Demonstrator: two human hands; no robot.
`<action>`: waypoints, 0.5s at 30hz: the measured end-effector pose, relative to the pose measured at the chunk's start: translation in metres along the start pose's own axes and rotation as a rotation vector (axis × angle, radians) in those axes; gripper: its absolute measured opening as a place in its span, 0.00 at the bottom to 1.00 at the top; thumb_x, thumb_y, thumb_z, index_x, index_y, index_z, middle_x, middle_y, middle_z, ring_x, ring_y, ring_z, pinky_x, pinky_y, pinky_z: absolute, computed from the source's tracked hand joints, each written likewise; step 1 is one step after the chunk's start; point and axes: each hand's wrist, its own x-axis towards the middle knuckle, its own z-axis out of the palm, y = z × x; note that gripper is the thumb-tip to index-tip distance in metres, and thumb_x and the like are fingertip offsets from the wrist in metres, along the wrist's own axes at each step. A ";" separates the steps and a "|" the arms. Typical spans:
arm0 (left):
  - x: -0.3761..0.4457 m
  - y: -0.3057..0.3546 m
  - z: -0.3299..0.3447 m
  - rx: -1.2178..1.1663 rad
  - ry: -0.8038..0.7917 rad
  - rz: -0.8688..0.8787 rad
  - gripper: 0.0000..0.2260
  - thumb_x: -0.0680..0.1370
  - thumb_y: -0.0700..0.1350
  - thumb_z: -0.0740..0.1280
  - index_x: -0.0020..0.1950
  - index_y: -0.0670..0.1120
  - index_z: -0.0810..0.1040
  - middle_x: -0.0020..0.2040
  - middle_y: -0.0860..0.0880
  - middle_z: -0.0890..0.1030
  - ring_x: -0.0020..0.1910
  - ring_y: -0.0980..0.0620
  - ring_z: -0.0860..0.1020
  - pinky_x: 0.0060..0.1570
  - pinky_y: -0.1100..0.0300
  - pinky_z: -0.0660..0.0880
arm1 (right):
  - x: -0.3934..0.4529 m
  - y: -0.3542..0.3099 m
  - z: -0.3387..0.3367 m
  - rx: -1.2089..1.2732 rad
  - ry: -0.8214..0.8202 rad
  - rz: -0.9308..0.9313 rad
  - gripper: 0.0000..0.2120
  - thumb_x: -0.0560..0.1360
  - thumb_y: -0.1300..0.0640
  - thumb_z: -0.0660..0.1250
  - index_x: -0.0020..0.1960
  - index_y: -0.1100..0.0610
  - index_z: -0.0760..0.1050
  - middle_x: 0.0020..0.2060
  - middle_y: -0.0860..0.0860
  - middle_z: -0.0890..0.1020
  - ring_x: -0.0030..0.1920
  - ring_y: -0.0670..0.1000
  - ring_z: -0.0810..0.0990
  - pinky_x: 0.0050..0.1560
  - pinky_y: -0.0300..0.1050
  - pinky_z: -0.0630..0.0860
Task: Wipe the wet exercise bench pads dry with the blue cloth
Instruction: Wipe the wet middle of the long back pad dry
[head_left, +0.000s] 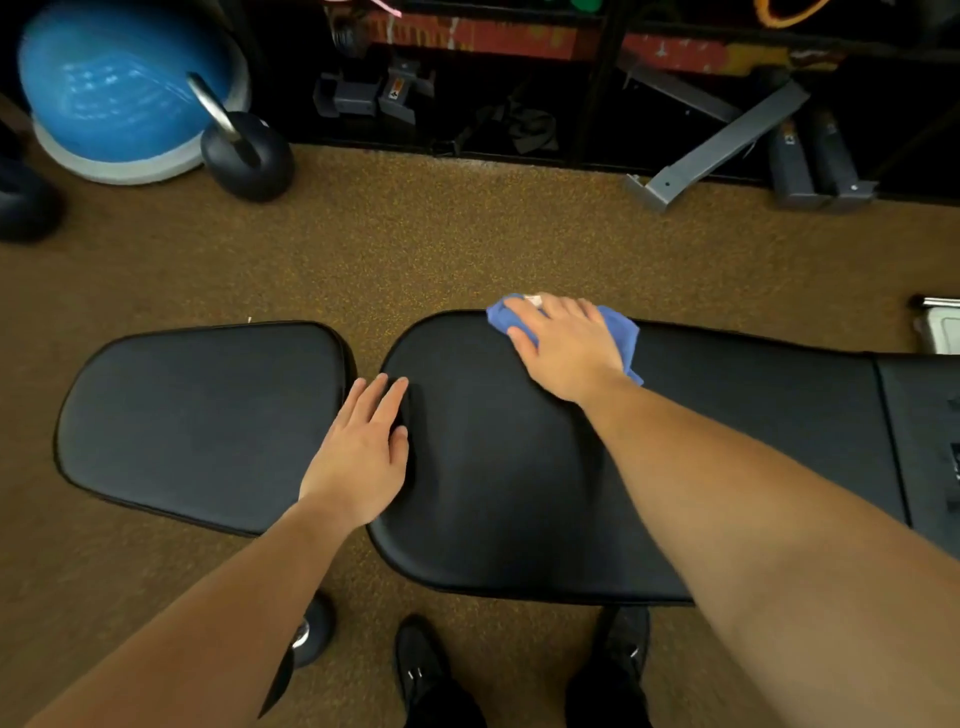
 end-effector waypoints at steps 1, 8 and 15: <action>0.003 0.003 -0.001 0.017 0.004 0.010 0.25 0.85 0.48 0.54 0.82 0.51 0.52 0.82 0.51 0.52 0.81 0.51 0.44 0.78 0.55 0.48 | -0.009 0.016 -0.003 -0.013 0.020 0.030 0.22 0.83 0.44 0.52 0.75 0.46 0.65 0.64 0.54 0.77 0.64 0.57 0.73 0.68 0.54 0.64; 0.018 0.018 -0.010 0.050 -0.004 0.018 0.25 0.85 0.47 0.53 0.82 0.50 0.53 0.82 0.49 0.54 0.81 0.49 0.46 0.79 0.53 0.48 | -0.081 0.096 -0.012 -0.024 0.063 0.219 0.23 0.84 0.47 0.52 0.78 0.46 0.61 0.74 0.52 0.68 0.74 0.55 0.63 0.76 0.58 0.54; 0.018 0.054 -0.001 0.047 -0.063 0.033 0.25 0.85 0.48 0.53 0.82 0.52 0.52 0.82 0.49 0.52 0.81 0.45 0.46 0.79 0.47 0.49 | -0.153 0.026 0.000 -0.026 -0.037 0.057 0.25 0.82 0.47 0.50 0.79 0.43 0.59 0.80 0.47 0.59 0.80 0.54 0.54 0.77 0.60 0.52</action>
